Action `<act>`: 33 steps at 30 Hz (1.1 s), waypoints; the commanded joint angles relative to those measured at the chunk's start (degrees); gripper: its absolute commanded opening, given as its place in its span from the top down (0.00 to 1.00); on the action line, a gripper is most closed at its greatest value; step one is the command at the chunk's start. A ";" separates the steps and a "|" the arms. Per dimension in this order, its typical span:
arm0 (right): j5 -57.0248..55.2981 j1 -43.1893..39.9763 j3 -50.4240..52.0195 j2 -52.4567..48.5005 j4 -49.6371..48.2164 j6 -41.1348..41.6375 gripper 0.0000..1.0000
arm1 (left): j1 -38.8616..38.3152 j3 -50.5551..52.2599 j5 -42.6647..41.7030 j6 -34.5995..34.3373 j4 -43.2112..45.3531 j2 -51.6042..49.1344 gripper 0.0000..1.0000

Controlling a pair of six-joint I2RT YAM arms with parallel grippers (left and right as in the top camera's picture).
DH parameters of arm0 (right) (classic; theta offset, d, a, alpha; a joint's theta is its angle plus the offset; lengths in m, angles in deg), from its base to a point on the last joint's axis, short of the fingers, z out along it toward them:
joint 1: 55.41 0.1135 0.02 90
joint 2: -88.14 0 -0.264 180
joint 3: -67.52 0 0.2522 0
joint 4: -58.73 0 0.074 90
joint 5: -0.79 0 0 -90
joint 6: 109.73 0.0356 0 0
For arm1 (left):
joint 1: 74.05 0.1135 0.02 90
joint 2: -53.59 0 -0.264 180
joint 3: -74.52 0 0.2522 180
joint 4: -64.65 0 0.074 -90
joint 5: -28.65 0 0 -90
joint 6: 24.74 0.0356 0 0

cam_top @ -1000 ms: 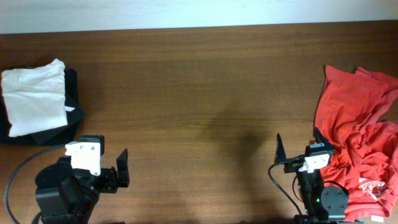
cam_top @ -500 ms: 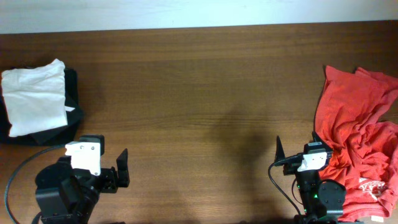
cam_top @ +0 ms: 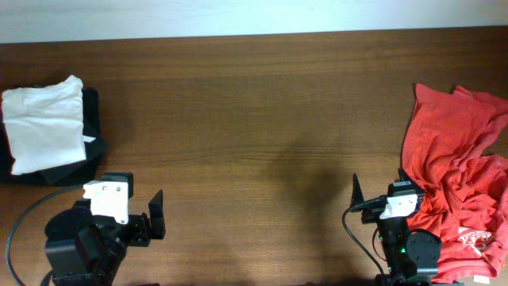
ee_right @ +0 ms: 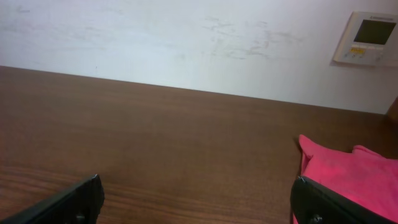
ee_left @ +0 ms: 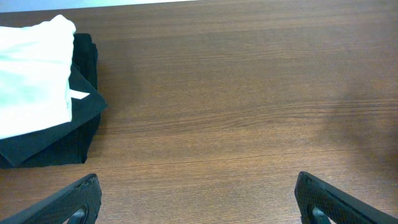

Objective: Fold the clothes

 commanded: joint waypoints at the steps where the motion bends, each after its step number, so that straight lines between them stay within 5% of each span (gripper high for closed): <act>1: -0.94 0.39 0.26 0.44 0.46 0.52 0.01 | 0.09 0.09 0.24 -0.50 0.04 0.22 0.01; 9: -0.94 0.39 0.26 0.44 0.46 0.52 0.01 | 0.09 7.63 0.42 -0.50 0.57 6.27 0.01; 17: -0.94 0.39 0.26 0.44 0.46 0.52 0.01 | 0.09 35.28 -2.51 -8.13 22.67 26.32 0.01; 23: -0.94 0.39 0.26 0.44 0.46 0.52 0.01 | 0.09 51.52 -3.89 -6.36 54.16 31.06 0.01; 33: -0.94 0.39 0.26 0.44 0.46 0.52 0.01 | -0.37 51.82 0.90 0.42 52.41 30.93 0.01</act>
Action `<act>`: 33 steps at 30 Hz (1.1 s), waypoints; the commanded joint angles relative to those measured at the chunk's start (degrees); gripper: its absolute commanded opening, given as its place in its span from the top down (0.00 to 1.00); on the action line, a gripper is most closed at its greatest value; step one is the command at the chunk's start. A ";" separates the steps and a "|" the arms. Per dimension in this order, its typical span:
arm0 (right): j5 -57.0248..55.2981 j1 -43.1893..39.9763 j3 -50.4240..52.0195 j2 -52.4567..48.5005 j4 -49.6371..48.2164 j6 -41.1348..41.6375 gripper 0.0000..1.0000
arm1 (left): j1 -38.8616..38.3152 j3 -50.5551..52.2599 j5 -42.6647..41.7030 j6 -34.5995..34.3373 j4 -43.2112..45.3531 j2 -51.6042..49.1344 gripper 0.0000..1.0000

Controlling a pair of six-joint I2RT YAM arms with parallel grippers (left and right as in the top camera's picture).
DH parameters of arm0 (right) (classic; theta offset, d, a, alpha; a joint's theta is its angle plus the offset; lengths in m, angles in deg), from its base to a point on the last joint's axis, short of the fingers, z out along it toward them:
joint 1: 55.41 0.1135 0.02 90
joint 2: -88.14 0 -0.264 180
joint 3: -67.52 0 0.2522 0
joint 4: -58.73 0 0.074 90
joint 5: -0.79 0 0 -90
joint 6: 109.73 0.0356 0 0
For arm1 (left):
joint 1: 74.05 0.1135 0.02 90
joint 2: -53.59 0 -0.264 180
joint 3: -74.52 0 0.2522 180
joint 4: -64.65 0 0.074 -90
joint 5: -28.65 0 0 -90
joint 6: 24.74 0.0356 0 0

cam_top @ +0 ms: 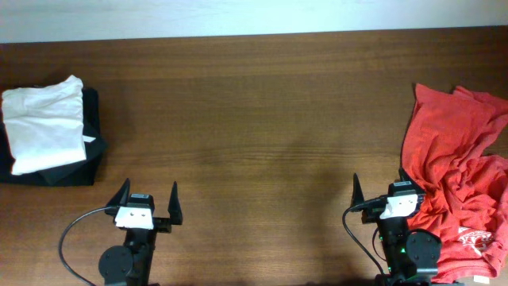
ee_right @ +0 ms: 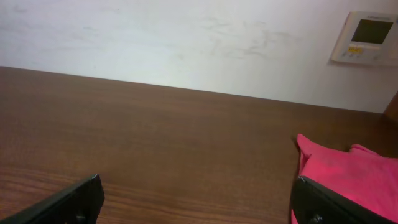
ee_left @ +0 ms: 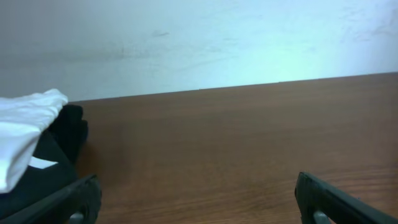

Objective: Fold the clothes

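A crumpled red shirt lies unfolded at the table's right edge; its corner shows in the right wrist view. At the far left a folded white garment rests on a folded black one, both also visible as white cloth over black cloth. My left gripper sits near the front edge, open and empty, its fingertips wide apart. My right gripper is open and empty beside the red shirt's left edge.
The brown wooden table runs wide between the two piles. A white wall stands behind it, with a wall thermostat at the right.
My left arm has drawn back and levelled out: its gripper was angled down near the black garment, and now sits lower at the front edge, facing the wall. The right arm has not moved.
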 commanded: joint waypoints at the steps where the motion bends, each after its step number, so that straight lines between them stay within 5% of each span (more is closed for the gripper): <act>1: -0.50 0.37 0.26 0.44 0.42 0.52 0.01 | -1.25 0.42 3.91 2.27 -0.20 0.39 0.01; 33: -0.50 0.37 0.26 0.44 0.42 0.52 0.01 | -5.44 0.44 7.91 2.27 -0.76 0.39 0.01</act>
